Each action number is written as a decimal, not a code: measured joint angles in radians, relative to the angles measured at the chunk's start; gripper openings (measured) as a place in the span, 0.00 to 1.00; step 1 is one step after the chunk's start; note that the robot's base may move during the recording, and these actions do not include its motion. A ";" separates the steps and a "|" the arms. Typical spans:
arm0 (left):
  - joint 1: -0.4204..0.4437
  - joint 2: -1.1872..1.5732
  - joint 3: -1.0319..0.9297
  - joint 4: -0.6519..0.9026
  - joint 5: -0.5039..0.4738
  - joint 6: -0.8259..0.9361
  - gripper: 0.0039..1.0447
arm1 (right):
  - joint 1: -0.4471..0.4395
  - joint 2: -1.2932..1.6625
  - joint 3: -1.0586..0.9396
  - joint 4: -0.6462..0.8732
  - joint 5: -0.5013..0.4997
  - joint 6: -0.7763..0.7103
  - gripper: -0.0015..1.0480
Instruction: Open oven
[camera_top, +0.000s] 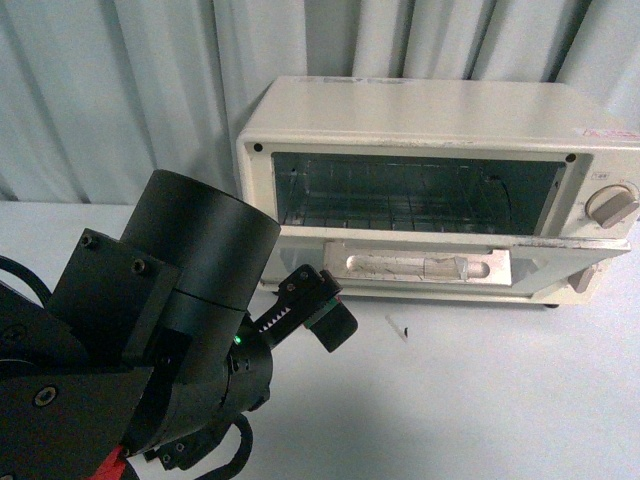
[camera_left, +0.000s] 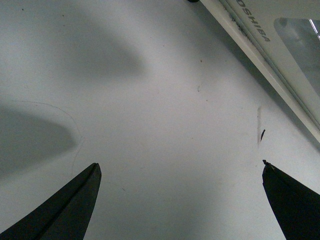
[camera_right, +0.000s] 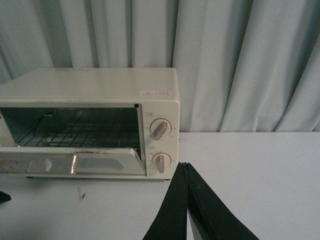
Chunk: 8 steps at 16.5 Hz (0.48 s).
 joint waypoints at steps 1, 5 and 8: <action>0.000 0.000 0.000 0.000 0.000 0.000 0.94 | 0.000 -0.012 0.000 -0.010 0.000 0.000 0.02; 0.000 0.000 0.000 0.000 -0.001 0.000 0.94 | 0.000 -0.191 0.001 -0.203 -0.001 0.001 0.02; 0.001 0.000 0.000 0.002 0.002 0.000 0.94 | 0.000 -0.196 0.001 -0.212 0.000 0.000 0.02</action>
